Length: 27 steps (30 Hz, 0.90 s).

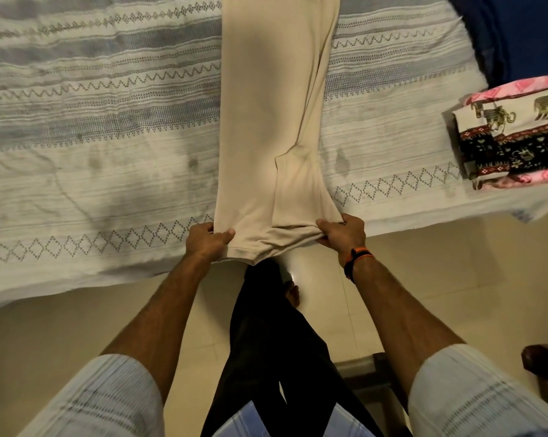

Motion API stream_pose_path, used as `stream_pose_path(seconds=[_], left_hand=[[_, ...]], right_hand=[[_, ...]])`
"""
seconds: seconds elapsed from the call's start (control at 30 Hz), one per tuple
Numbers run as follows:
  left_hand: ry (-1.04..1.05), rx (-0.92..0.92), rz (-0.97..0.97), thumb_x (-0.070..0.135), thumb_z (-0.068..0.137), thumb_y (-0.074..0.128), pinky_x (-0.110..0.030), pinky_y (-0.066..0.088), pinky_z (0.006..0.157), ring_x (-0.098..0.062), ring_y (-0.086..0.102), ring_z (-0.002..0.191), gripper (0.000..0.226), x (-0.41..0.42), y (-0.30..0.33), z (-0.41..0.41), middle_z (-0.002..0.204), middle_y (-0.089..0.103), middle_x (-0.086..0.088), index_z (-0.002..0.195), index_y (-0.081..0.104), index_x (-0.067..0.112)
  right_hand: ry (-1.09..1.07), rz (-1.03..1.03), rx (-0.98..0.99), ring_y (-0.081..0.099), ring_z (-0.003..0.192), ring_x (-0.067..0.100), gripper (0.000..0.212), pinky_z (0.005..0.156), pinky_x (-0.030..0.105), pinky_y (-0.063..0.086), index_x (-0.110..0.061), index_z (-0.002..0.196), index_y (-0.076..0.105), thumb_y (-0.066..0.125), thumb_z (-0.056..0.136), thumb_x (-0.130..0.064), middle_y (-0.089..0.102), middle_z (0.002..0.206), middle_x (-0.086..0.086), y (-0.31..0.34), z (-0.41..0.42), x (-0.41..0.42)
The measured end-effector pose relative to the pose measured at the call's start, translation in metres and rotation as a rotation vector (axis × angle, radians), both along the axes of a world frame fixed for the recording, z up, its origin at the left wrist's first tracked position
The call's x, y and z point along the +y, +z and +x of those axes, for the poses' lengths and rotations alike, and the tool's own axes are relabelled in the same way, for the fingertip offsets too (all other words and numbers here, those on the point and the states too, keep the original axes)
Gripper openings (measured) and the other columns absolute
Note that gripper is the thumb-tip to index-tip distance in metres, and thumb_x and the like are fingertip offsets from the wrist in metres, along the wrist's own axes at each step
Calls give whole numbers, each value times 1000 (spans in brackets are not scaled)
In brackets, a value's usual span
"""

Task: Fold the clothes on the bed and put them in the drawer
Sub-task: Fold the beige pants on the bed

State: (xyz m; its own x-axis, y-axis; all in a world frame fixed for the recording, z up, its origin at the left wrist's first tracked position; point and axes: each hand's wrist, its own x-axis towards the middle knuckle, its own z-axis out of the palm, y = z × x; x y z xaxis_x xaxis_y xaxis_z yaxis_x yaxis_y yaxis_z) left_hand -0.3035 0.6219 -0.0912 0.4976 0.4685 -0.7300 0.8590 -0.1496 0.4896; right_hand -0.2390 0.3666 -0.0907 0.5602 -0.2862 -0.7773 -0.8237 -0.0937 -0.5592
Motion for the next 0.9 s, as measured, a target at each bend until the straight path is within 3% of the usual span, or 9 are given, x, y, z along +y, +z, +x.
stream_pose_path(seconds=[0.23, 0.33, 0.4, 0.53, 0.7, 0.77, 0.9], left_hand=[[139, 21, -147, 17, 83, 77, -44, 56, 91, -29, 67, 97, 34, 0, 10, 1, 108, 71, -15, 112, 69, 0], [277, 20, -336, 10, 88, 71, -24, 54, 54, -21, 64, 80, 19, 1, 38, 19, 101, 69, -10, 106, 67, 6], [376, -1, -428, 7, 89, 68, -19, 48, 44, -18, 63, 74, 11, 5, 59, 39, 93, 69, -9, 100, 66, 7], [516, -89, -512, 6, 89, 67, -19, 49, 46, -14, 62, 66, 14, 16, 88, 89, 85, 67, -8, 102, 64, 2], [575, -157, -545, 6, 92, 63, -18, 48, 43, -13, 59, 60, 10, 28, 98, 168, 83, 63, -10, 101, 61, 2], [581, -151, -547, 7, 93, 62, -18, 50, 44, -15, 60, 68, 15, 32, 93, 192, 88, 64, -11, 107, 60, 2], [613, -142, -628, 12, 97, 57, -19, 53, 45, -15, 61, 68, 12, 39, 78, 254, 86, 65, -10, 106, 60, 4]], right_hand=[[-77, 101, 20, 68, 93, 32, 19, 66, 34, 60, 2, 97, 66, 75, 80, 0, 67, 102, 21, 9, 5, 0], [-155, 180, 0, 67, 85, 26, 11, 60, 30, 58, -2, 85, 65, 73, 79, 4, 67, 89, 14, 34, 25, 4], [-197, 240, -20, 65, 80, 22, 9, 58, 28, 57, -1, 85, 66, 71, 80, 5, 65, 84, 12, 54, 44, 9], [-237, 284, -74, 65, 77, 23, 10, 68, 32, 59, 2, 91, 68, 66, 81, 4, 66, 83, 13, 82, 90, 20], [-323, 301, -85, 58, 58, 18, 9, 48, 23, 54, 2, 73, 64, 62, 80, 8, 59, 66, 11, 95, 161, 42], [-334, 274, -62, 61, 62, 19, 3, 48, 24, 54, 3, 79, 64, 63, 80, 5, 62, 71, 12, 91, 181, 47], [-354, 219, -23, 64, 80, 22, 18, 51, 25, 55, 2, 100, 63, 67, 82, 1, 64, 87, 12, 73, 236, 58]])
